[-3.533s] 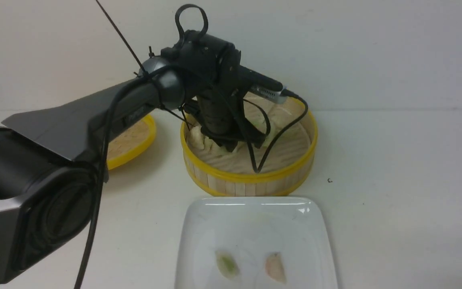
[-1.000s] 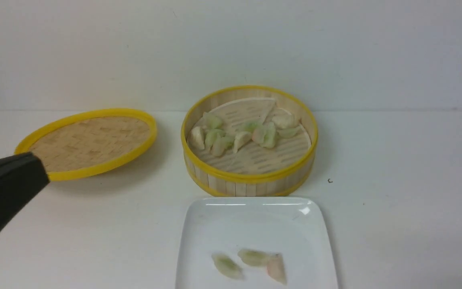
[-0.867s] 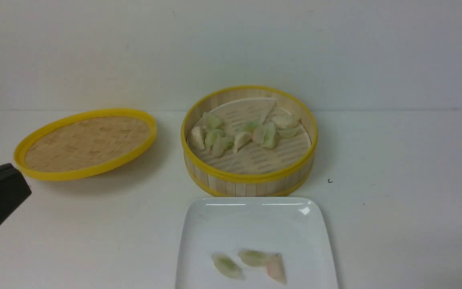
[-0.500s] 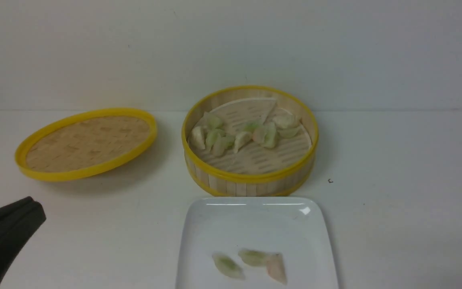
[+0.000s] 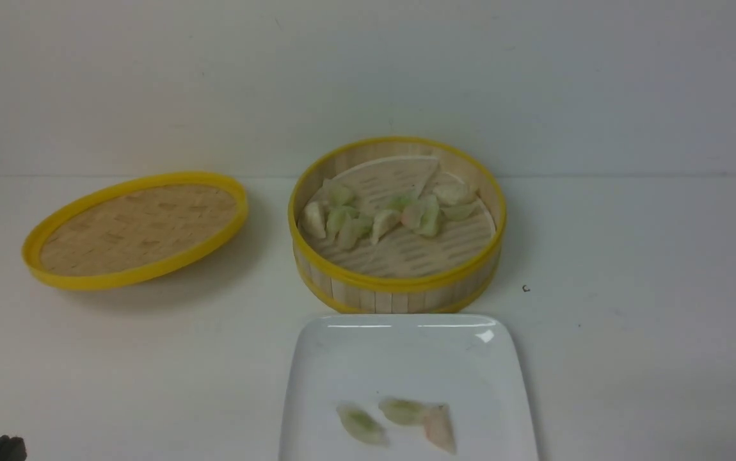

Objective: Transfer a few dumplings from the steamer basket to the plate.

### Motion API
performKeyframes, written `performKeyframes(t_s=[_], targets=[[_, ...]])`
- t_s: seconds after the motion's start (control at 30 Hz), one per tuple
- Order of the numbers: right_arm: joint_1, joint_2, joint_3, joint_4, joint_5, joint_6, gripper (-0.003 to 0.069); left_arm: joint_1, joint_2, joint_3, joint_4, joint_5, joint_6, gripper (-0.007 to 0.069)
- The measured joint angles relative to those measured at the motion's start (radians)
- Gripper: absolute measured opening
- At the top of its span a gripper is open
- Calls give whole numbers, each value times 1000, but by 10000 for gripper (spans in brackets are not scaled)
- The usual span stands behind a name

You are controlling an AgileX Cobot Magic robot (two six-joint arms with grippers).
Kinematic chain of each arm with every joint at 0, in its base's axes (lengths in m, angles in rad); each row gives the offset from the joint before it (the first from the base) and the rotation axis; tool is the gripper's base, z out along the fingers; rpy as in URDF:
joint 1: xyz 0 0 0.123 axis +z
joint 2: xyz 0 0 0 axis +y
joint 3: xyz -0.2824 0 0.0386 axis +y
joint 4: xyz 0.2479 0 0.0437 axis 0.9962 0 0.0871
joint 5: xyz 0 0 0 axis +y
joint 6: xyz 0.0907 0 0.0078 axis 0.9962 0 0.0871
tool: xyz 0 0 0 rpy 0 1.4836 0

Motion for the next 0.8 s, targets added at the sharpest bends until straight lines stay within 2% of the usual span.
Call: performKeyframes(t_s=[0.17,0.8], targets=[[0,0,0,0,0,0,-15,0,0,1,10,63,0,-6],[0,0,0,0,0,0,-15,0,0,1,-8,67,0,-6]])
